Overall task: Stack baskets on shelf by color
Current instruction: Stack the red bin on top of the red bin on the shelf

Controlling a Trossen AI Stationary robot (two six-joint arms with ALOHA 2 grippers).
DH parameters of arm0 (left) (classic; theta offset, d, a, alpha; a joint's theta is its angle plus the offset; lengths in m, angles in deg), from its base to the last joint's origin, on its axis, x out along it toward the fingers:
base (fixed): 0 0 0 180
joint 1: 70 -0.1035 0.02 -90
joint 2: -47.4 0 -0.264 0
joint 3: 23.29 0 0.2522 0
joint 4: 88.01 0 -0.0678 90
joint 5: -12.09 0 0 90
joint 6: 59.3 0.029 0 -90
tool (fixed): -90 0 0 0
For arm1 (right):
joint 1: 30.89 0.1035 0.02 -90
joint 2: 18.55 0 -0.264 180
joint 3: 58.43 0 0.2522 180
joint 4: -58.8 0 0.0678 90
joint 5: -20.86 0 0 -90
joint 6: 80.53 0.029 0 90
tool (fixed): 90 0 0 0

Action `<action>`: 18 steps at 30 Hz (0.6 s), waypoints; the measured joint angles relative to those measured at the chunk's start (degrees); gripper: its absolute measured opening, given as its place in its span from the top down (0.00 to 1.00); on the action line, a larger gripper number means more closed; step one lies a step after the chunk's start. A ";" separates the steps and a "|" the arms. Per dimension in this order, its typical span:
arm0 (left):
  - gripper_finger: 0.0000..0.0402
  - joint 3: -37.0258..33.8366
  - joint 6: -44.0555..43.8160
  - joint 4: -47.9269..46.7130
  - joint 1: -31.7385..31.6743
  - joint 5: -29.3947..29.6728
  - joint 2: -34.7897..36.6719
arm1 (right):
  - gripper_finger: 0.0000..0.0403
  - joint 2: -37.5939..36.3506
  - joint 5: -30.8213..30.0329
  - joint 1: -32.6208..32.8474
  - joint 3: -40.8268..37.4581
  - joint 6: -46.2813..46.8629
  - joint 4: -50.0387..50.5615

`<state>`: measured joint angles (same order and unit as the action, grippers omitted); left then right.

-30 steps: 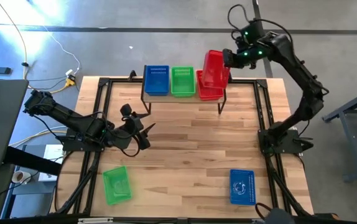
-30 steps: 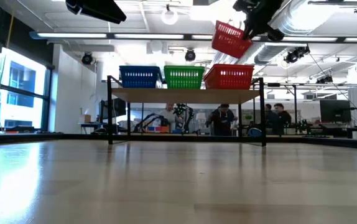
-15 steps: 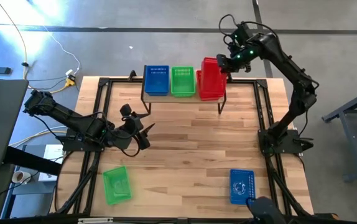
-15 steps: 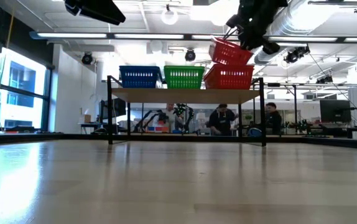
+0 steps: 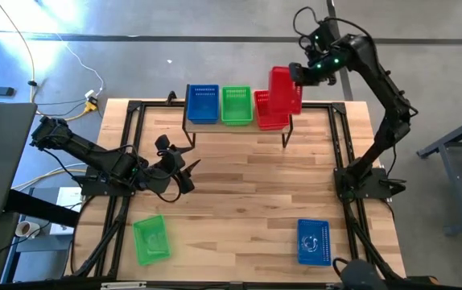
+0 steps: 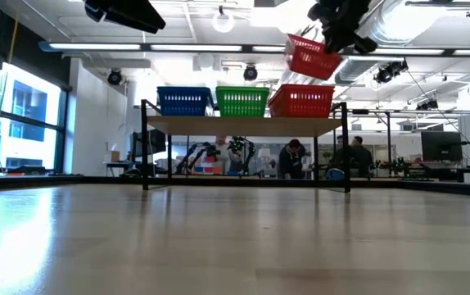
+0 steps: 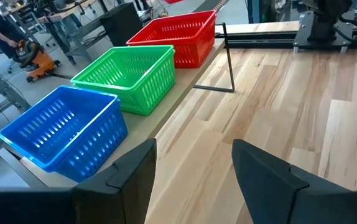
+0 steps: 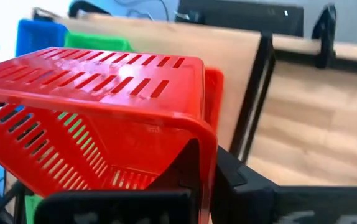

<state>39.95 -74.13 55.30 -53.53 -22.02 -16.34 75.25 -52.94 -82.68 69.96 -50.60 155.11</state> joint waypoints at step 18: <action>0.50 -0.02 -0.22 0.03 0.00 -1.30 0.00 | 1.00 5.97 0.72 4.11 0.04 1.09 1.63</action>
<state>39.92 -74.34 55.33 -53.53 -23.32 -16.34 81.22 -52.22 -78.57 70.00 -49.51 156.74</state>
